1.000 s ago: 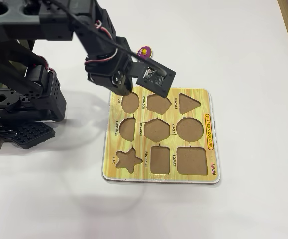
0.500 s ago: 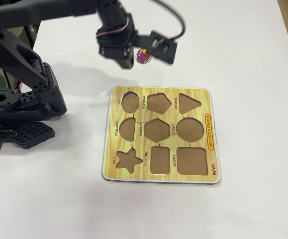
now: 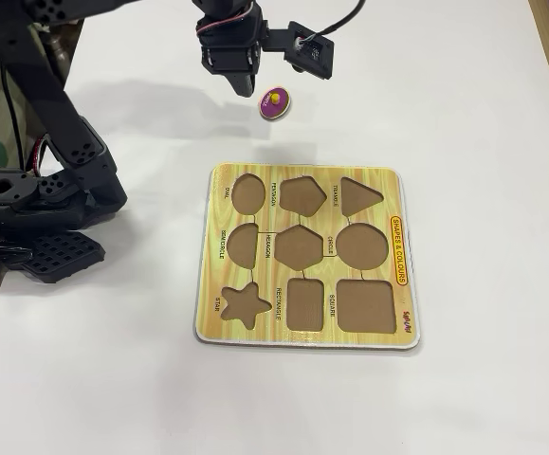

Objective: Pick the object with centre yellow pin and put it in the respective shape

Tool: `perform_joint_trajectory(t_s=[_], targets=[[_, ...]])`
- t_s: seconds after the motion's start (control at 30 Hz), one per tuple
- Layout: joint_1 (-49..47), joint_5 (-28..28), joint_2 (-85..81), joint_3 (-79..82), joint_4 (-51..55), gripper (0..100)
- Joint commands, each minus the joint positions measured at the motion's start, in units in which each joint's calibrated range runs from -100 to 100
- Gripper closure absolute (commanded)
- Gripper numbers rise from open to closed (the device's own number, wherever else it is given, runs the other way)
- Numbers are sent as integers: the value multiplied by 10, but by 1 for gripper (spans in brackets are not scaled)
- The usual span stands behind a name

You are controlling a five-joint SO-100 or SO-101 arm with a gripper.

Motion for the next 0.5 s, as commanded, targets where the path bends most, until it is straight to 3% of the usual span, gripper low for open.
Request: perform_joint_trajectory(t_s=[0.0, 0.47], targets=[[-21, -4, 16, -50, -5, 99], [-40, -4, 65, -155, -5, 99]])
